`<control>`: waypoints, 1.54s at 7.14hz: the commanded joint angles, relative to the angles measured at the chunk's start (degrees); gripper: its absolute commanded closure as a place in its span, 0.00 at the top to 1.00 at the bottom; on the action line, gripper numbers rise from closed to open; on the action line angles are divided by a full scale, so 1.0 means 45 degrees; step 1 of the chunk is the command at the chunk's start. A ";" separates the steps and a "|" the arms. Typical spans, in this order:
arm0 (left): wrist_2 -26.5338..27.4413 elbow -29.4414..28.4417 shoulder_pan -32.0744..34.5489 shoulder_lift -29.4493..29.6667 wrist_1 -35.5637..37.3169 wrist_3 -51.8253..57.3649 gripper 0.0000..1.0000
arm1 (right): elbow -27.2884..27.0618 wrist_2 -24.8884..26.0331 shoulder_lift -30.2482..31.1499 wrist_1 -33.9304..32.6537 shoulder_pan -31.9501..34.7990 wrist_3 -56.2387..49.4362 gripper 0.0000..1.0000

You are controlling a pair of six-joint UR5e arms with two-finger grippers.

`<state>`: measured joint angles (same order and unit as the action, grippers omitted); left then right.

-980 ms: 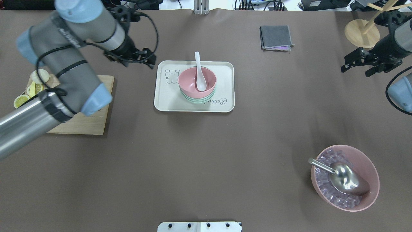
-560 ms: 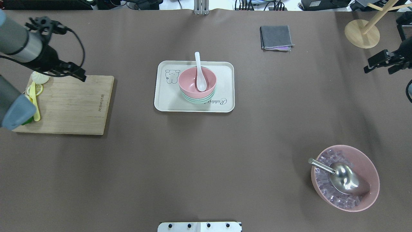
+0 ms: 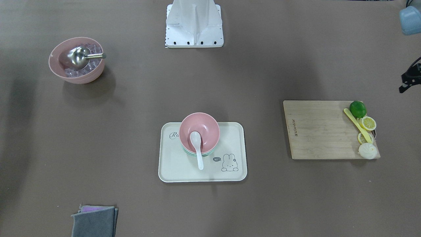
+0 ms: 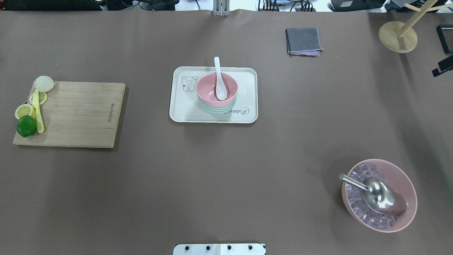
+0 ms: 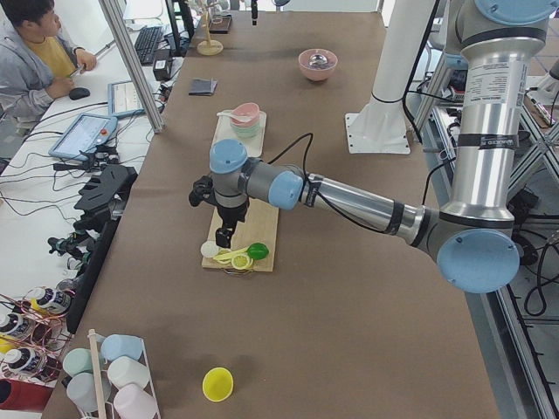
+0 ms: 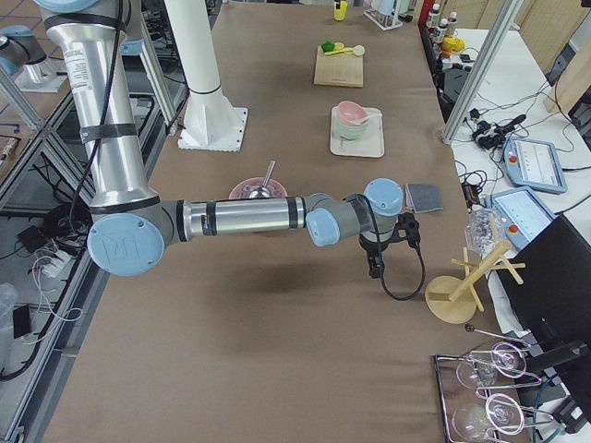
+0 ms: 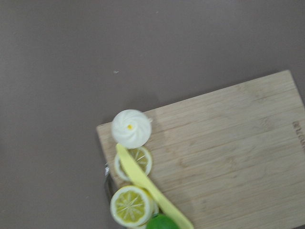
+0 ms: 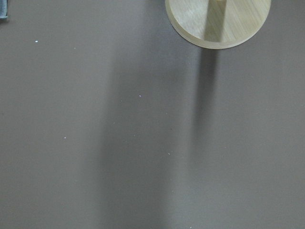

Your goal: Stack pink bowl on green and place spoon

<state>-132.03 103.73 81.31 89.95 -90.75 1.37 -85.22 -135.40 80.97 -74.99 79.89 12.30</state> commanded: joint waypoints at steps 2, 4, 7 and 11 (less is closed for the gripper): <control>-0.0054 -0.1272 0.1502 -0.0634 0.0146 0.1083 0.98 | 0.0129 -0.0008 0.0209 -0.0035 0.0430 -0.0858 1.00; -0.0227 -0.1176 0.1502 -0.0691 0.0127 0.0926 0.98 | 0.0090 -0.0047 0.0191 0.0005 0.0411 -0.0858 1.00; -0.0718 -0.1196 0.1483 -0.0615 0.0127 0.0907 0.98 | 0.0032 -0.0067 0.0327 0.0082 0.0430 -0.0839 1.00; -0.0698 -0.1177 0.1482 -0.0556 0.0166 0.0868 0.98 | -0.0046 -0.0086 0.0444 0.0102 0.0430 -0.0839 1.00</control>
<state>-135.20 98.39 87.98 87.44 -90.02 5.32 -85.32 -135.78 82.77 -74.60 81.82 8.52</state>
